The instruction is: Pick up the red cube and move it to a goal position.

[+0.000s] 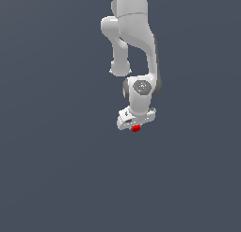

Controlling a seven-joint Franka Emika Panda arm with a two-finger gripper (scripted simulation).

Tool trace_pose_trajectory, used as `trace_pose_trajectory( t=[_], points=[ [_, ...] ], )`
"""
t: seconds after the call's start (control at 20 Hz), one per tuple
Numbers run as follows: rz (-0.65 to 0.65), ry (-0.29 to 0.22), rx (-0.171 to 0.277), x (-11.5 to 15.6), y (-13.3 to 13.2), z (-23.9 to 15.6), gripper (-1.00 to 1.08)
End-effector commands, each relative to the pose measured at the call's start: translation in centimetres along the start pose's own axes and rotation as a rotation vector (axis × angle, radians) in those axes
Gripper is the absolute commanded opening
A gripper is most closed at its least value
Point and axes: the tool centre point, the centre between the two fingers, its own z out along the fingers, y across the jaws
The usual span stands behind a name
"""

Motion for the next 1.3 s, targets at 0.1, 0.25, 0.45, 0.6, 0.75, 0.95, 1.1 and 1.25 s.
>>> trace_pose_trajectory(
  t=[0.1,0.25,0.45,0.6,0.75,0.95,1.1,1.25],
  points=[
    [0.000,0.000,0.000,0.0,0.0,0.0,-1.00],
    [0.000,0.000,0.000,-0.2,0.0,-0.3,-1.00],
    [0.000,0.000,0.000,-0.7,0.0,-1.3,-1.00],
    [0.000,0.000,-0.001,-1.2,0.0,-2.5,-1.00],
    [0.000,0.000,-0.001,-2.0,0.0,-4.1,-1.00],
    [-0.001,0.000,-0.001,-3.1,0.1,-6.5,-1.00],
    [-0.001,0.000,-0.001,-3.7,0.1,-7.8,-1.00],
    [-0.001,0.000,-0.001,-4.1,0.1,-8.8,-1.00]
  ],
)
